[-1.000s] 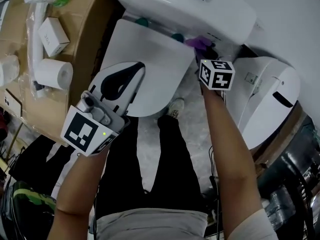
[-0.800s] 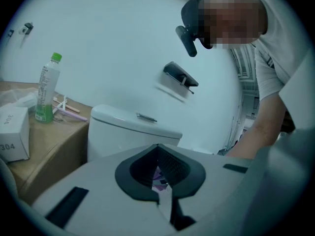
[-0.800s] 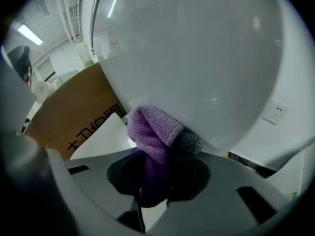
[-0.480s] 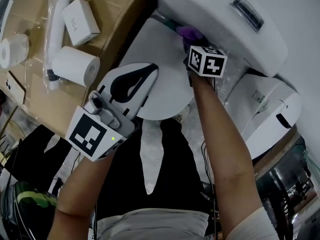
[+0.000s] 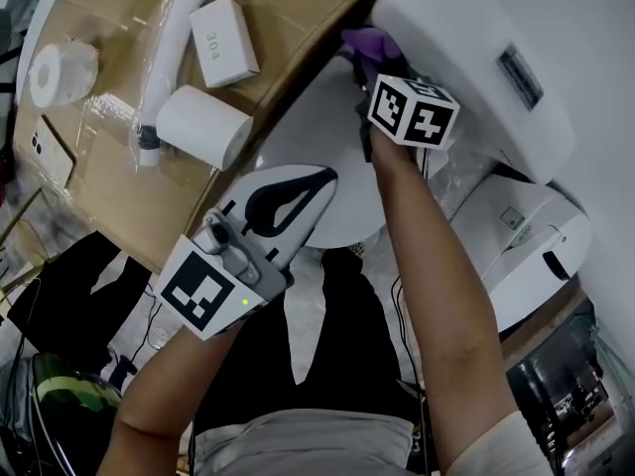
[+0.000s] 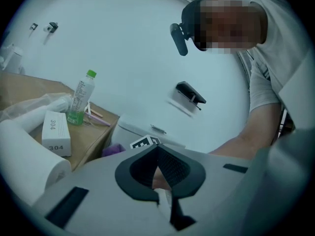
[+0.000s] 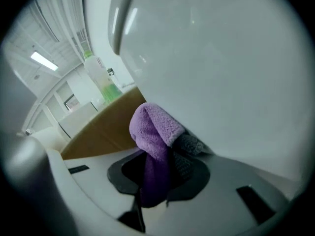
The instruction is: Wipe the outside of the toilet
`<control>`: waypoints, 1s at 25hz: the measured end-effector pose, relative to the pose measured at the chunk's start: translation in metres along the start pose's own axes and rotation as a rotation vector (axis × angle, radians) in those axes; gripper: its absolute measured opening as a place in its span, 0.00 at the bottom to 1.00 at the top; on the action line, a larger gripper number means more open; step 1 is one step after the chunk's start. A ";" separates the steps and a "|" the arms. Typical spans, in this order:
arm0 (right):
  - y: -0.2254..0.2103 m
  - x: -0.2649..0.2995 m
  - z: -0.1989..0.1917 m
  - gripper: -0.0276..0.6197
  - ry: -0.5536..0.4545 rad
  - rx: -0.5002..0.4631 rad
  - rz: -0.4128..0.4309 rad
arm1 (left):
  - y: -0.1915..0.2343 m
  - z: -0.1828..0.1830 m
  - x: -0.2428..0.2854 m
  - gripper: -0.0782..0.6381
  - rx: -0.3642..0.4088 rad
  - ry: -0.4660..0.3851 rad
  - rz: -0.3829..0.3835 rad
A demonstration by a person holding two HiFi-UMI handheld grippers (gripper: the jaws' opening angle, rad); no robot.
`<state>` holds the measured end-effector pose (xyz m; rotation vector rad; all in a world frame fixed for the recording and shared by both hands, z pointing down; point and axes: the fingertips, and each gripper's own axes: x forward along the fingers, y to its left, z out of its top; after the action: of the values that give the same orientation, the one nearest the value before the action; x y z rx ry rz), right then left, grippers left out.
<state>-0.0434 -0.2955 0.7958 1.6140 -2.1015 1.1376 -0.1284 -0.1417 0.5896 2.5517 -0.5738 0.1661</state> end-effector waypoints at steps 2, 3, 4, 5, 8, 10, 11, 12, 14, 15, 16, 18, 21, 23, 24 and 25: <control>0.009 -0.021 0.013 0.18 -0.035 0.018 0.021 | -0.010 0.003 -0.001 0.12 0.006 0.010 -0.011; 0.011 -0.034 0.020 0.18 -0.054 0.031 0.028 | -0.015 0.004 0.000 0.12 0.010 0.016 -0.016; 0.012 -0.049 0.025 0.18 -0.072 0.043 0.031 | -0.020 0.006 0.002 0.12 0.014 0.020 -0.021; 0.010 -0.064 0.029 0.18 -0.087 0.053 0.032 | -0.025 0.008 0.004 0.12 0.018 0.021 -0.024; -0.003 -0.112 0.031 0.18 -0.115 0.065 0.020 | -0.042 0.016 0.012 0.12 0.045 0.010 -0.037; -0.023 -0.143 0.025 0.18 -0.122 0.066 -0.003 | -0.053 0.023 0.022 0.12 0.072 -0.003 -0.054; -0.034 -0.158 0.020 0.18 -0.120 0.064 -0.015 | -0.060 0.024 0.027 0.12 0.080 -0.002 -0.060; -0.047 -0.174 0.014 0.18 -0.113 0.065 -0.028 | -0.067 0.025 0.031 0.12 0.084 0.001 -0.064; -0.073 -0.208 -0.003 0.18 -0.087 0.068 -0.064 | -0.087 0.028 0.039 0.12 0.088 0.008 -0.074; -0.086 -0.226 -0.011 0.18 -0.077 0.063 -0.089 | -0.097 0.030 0.042 0.12 0.094 0.011 -0.082; -0.099 -0.241 -0.017 0.18 -0.071 0.055 -0.118 | -0.106 0.035 0.045 0.12 0.105 0.013 -0.090; -0.119 -0.267 -0.027 0.18 -0.074 0.049 -0.174 | -0.121 0.044 0.047 0.12 0.134 0.015 -0.103; -0.147 -0.298 -0.039 0.18 -0.092 0.081 -0.244 | -0.135 0.052 0.050 0.12 0.169 0.030 -0.104; -0.161 -0.321 -0.042 0.18 -0.107 0.114 -0.278 | -0.143 0.052 0.053 0.12 0.181 0.050 -0.106; -0.163 -0.331 -0.040 0.18 -0.115 0.120 -0.286 | -0.147 0.054 0.053 0.12 0.187 0.056 -0.108; -0.161 -0.340 -0.036 0.18 -0.123 0.115 -0.286 | -0.151 0.057 0.053 0.12 0.195 0.059 -0.108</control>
<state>0.2125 -0.0434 0.6767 2.0069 -1.8239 1.1039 -0.0155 -0.0724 0.4832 2.7486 -0.4133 0.2693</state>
